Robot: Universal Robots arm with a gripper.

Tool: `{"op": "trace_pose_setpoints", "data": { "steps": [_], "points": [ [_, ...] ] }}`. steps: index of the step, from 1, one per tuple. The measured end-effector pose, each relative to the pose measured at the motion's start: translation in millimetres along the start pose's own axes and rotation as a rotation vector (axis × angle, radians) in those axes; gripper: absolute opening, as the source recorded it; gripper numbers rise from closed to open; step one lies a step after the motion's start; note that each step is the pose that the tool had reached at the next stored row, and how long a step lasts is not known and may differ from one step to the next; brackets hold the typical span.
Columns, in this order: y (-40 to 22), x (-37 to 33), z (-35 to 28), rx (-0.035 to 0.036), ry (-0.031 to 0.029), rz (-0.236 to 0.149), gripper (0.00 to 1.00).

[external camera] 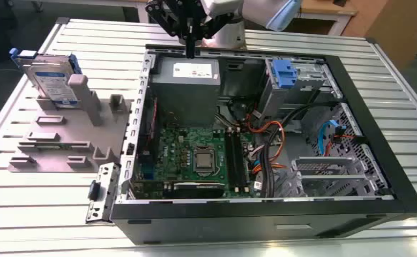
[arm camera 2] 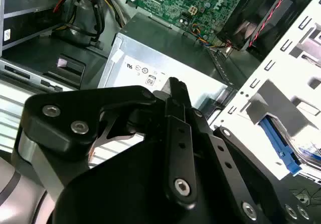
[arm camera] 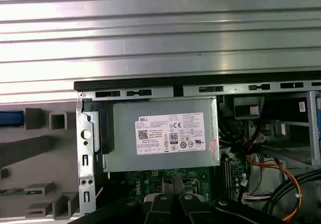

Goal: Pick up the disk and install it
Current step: 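Reach for the disk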

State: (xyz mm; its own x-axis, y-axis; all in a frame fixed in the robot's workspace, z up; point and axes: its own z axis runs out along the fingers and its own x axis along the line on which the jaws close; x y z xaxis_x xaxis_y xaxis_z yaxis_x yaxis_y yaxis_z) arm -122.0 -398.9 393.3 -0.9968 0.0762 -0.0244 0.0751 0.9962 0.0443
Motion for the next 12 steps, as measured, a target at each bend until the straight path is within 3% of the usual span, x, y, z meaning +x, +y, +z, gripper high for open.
{"op": "trace_pose_setpoints", "data": {
  "steps": [12],
  "points": [
    [-0.2,2.5,0.0,-0.0001,-0.0001,0.000,0.11]
  ]
}}
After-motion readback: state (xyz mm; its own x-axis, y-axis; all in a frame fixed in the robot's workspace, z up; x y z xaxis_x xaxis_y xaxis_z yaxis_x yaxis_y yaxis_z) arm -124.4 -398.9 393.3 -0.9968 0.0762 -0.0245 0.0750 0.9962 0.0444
